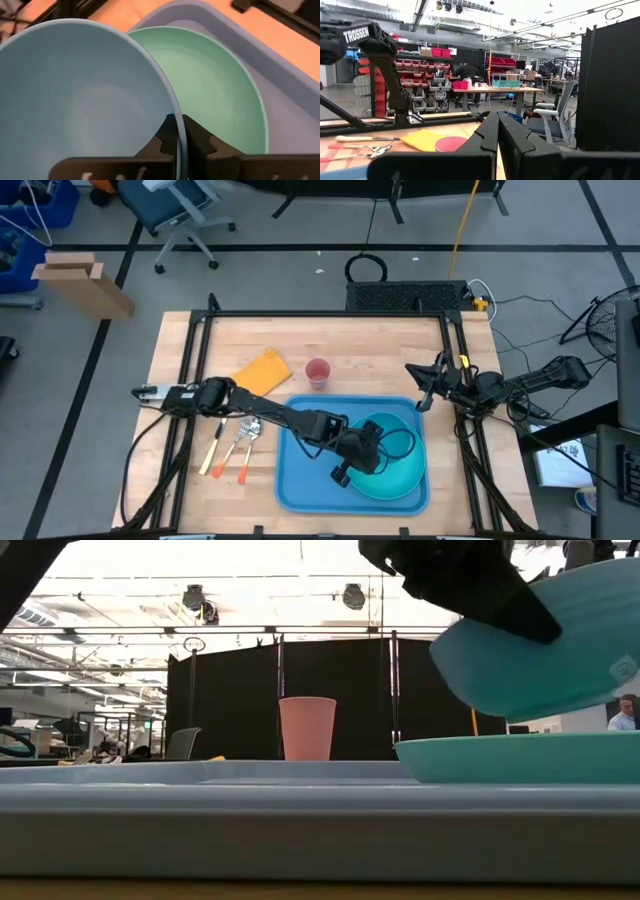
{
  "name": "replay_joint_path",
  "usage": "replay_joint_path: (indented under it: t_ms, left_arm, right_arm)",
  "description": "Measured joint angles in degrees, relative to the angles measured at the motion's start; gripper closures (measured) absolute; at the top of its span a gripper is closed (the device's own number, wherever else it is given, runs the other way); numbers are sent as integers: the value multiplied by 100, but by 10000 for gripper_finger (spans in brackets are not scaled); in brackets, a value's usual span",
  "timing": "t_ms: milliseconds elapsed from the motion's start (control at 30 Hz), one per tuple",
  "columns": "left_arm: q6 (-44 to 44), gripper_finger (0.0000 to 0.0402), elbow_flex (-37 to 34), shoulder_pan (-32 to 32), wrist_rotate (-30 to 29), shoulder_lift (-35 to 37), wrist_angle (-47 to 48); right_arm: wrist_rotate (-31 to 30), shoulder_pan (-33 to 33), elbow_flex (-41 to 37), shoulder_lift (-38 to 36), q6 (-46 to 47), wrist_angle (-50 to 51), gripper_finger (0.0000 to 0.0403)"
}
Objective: Set up tray
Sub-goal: Put the blue bowl on the plate
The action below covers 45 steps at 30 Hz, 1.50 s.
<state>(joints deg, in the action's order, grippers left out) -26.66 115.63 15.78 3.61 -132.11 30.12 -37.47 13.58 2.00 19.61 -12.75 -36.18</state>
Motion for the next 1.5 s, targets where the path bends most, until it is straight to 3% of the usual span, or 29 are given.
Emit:
replay_joint_path:
  t_ms: [200, 1267, 1500]
  left_arm:
    - [-482, 394, 0, 15, 373, -218, -100]
    - [-925, 388, 9, -43, 517, -510, 47]
    - [-839, 330, -6, -43, 547, -558, -27]
  right_arm:
    - [2, 0, 0, 5, 29, 43, 403]
    - [24, 0, 0, 110, 457, 308, 403]
    - [24, 2, 0, 109, 459, 326, 403]
